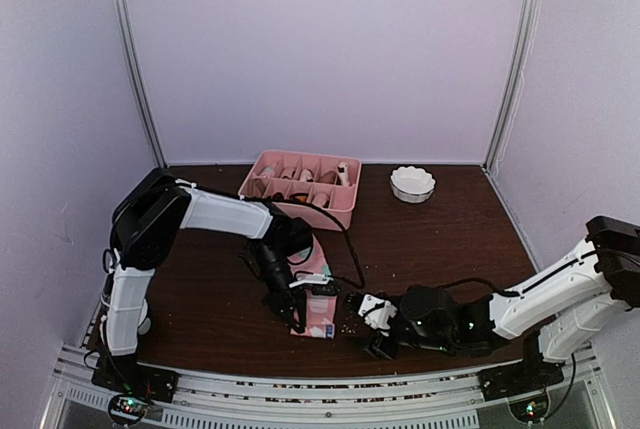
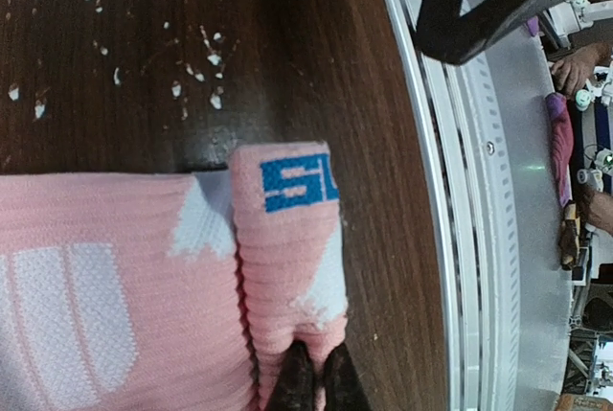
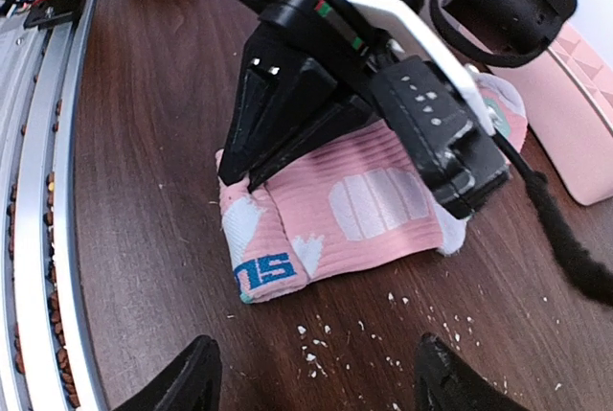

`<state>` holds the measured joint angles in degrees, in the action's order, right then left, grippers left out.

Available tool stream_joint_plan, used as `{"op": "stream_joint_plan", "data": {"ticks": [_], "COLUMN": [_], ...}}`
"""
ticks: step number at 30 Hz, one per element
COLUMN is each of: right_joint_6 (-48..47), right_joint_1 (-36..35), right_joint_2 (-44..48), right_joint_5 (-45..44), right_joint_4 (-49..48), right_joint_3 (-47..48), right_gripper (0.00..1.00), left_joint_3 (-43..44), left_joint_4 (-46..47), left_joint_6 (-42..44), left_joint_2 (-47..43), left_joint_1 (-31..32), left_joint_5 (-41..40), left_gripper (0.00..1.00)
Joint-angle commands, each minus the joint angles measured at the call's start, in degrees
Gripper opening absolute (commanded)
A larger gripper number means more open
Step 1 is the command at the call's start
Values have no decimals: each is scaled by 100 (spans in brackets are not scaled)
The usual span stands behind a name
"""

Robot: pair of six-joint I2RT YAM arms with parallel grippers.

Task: Roll the socks
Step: Roll the sock at the center of the board.

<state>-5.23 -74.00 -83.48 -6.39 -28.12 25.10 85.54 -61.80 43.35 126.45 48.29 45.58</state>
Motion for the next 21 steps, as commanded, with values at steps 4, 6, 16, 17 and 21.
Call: {"op": "stream_joint_plan", "data": {"ticks": [4, 6, 16, 17, 21], "right_joint_6": [-897, -1039, -1669, -1710, -1855], "right_joint_1": [-57, -71, -228, -245, -253], "right_joint_2": [-472, -571, -1110, -1220, -1540], "right_joint_5": [226, 271, 762, 763, 647], "right_joint_4": [-119, -16, 779, 782, 721], "right_joint_3": [360, 480, 1316, 1354, 1488], "right_gripper": [59, 57, 51, 51, 49], "left_joint_3": [80, 94, 112, 108, 112], "left_joint_4": [-286, -297, -297, -297, -290], "left_joint_6": [179, 184, 178, 177, 178], "left_joint_2": [272, 281, 298, 300, 301], "left_joint_1": [-61, -65, -77, -81, -83], "left_joint_5": [-147, -152, -164, -164, -159], "left_gripper": [0, 0, 0, 0, 0]}}
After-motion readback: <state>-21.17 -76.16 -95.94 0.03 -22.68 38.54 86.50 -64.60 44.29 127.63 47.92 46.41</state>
